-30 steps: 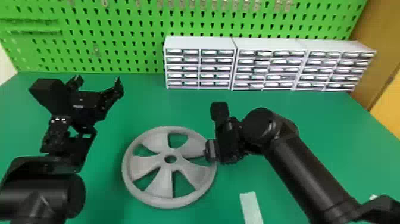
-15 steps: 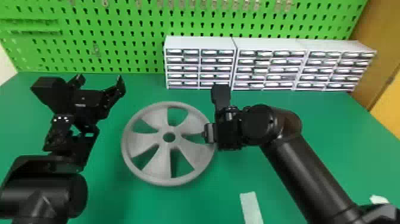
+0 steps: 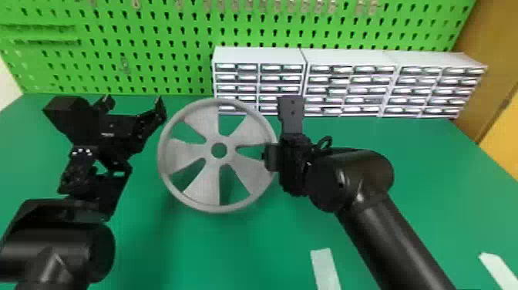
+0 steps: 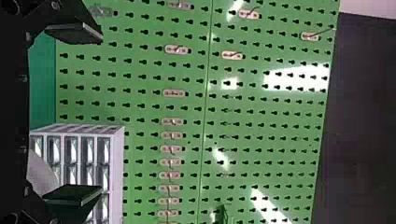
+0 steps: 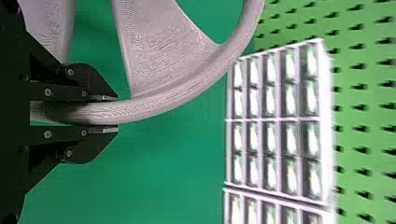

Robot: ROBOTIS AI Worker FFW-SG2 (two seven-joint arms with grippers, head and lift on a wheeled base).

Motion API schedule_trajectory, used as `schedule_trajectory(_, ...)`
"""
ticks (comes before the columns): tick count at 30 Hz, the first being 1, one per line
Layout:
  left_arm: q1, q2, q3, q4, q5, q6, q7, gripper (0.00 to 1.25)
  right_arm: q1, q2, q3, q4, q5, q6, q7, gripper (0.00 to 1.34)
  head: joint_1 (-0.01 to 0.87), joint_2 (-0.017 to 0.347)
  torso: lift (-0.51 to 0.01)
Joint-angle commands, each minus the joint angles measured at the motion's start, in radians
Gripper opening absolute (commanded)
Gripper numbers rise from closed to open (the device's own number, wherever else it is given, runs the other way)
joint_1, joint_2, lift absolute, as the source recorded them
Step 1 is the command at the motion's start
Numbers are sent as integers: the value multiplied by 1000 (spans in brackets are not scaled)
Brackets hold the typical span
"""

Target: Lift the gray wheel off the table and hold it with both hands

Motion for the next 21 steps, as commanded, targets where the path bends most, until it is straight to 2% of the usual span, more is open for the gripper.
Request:
schedule_trajectory(1, 4, 0, -10, -6, 3, 4, 3, 1103, 17, -4, 7, -17, 32, -74, 8, 262, 711, 15, -98)
schedule_trajectory(12, 17, -2, -46, -11, 17, 2, 40, 1103, 53, -13, 15, -64, 109, -276, 25, 259, 711, 15, -98)
schedule_trajectory(21, 25, -2, -70, -12, 26, -1, 52, 1103, 80, -32, 50, -73, 163, -479, 25, 253, 711, 15, -98)
